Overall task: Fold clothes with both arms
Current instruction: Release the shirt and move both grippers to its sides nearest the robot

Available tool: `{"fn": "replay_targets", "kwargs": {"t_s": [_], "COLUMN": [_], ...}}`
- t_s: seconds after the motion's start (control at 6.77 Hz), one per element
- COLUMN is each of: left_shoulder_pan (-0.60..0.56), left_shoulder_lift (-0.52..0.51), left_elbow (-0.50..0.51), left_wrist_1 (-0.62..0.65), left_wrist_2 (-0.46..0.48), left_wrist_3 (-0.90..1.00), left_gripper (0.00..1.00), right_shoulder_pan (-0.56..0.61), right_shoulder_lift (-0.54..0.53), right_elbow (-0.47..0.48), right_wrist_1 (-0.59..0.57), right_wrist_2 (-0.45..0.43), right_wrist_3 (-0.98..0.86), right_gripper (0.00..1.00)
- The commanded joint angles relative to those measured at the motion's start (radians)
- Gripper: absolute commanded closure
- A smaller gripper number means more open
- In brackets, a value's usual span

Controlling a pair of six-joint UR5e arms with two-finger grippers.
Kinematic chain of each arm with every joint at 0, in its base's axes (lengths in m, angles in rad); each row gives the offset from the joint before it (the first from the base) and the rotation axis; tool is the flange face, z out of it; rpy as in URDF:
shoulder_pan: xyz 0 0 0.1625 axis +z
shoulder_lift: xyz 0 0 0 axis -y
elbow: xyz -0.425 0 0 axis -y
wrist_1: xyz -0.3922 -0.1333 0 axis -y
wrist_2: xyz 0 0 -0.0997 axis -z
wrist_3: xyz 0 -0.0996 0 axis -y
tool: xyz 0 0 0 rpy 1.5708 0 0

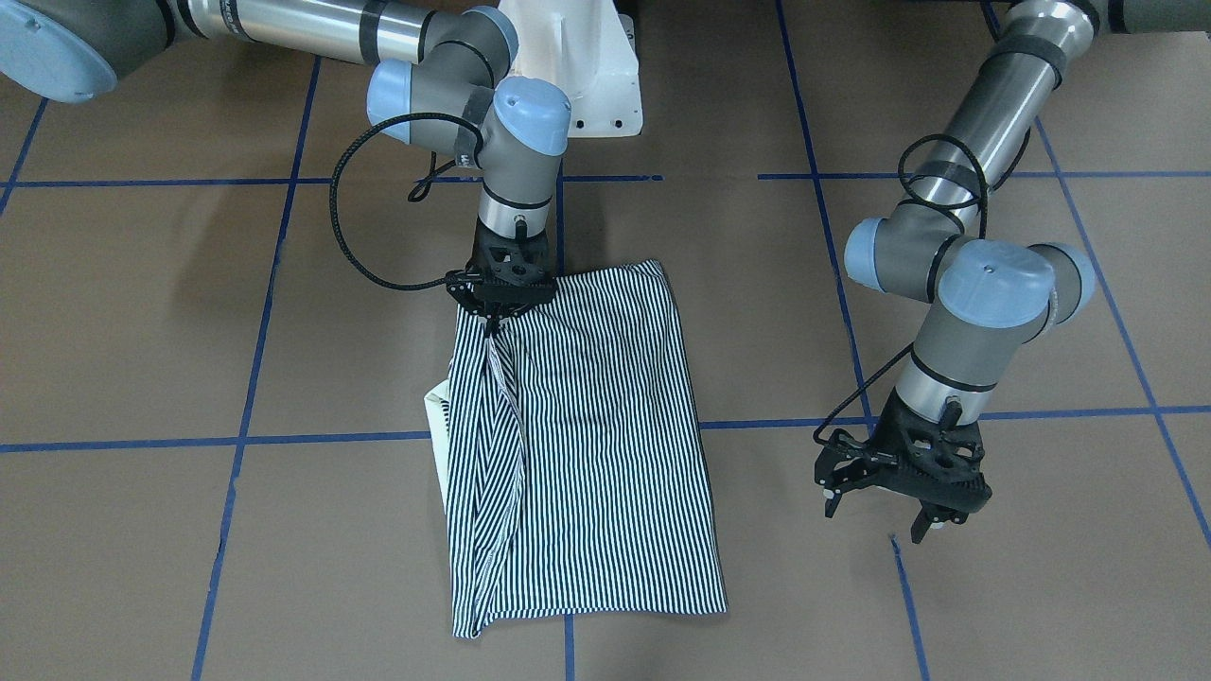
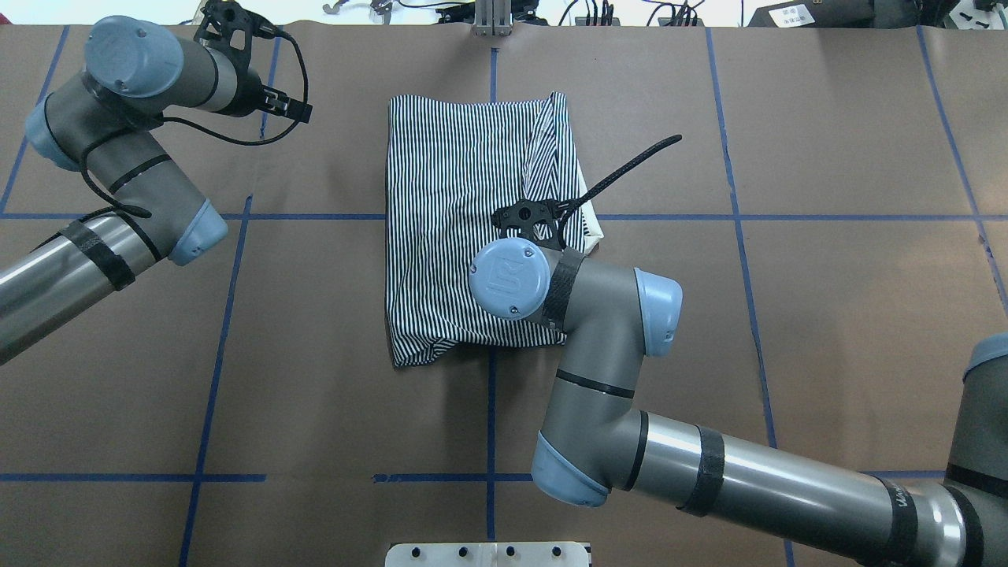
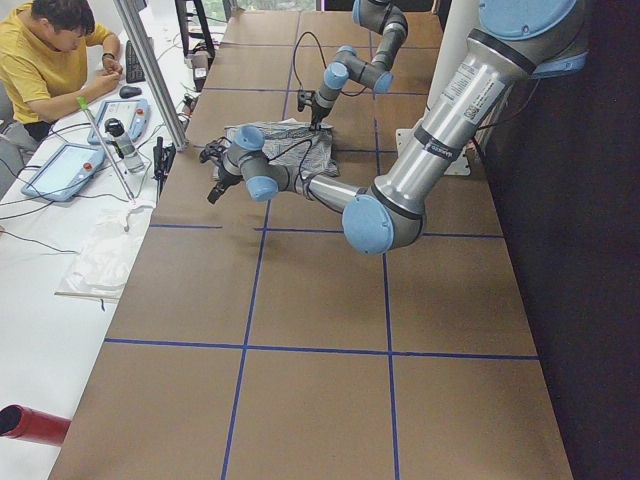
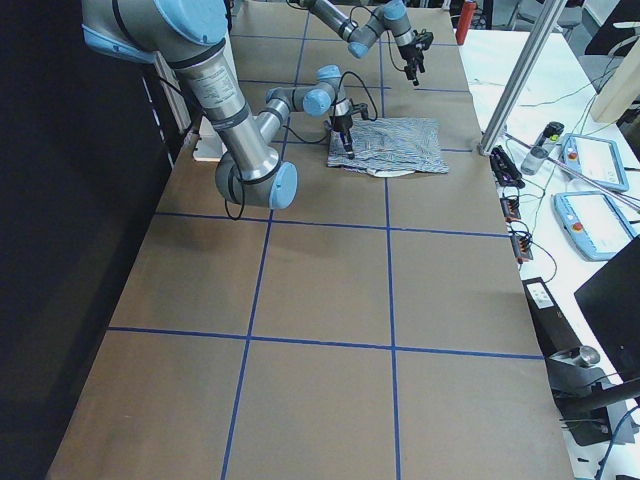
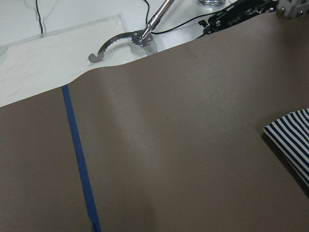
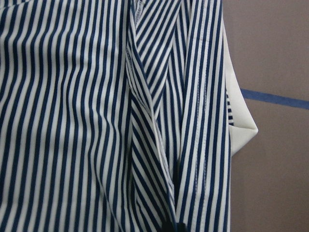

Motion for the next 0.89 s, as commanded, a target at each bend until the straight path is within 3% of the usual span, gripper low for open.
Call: {"fn": "replay_targets", "kwargs": {"t_s": [0.0, 0.15, 0.44, 0.59, 0.74], "left_shoulder_pan": [0.001, 0.01, 0.018, 0.023, 0.026], "left_shoulder_lift": [-0.002, -0.002, -0.002, -0.002, -0.002], "left_elbow": [0.0, -0.001, -0.002, -0.002, -0.002], "left_wrist_1": [-0.003, -0.005, -0.006, -0.006, -0.006], "left_wrist_2": [0.0, 0.0, 0.0, 0.0, 0.0], "left_wrist_3": [-0.021, -0.055, -0.057, -0.057, -0.058], "left_gripper": [0.0, 0.0, 0.0, 0.0, 0.0], "right_shoulder_pan": [0.001, 0.003, 0.005, 0.005, 0.015], "right_shoulder_lift": [-0.081, -0.144, -0.183, -0.181, -0.177], "right_elbow": [0.113, 0.179, 0.188, 0.185, 0.187], "right_wrist_1": [-0.029, -0.029, -0.023, -0.018, -0.014], "right_wrist_2": [-0.001, -0.003, -0.006, -0.007, -0.006], "right_wrist_3": [-0.023, -0.024, -0.026, -0.027, -0.021], "right_gripper": [1.0, 1.0, 1.0, 0.43, 0.0]}}
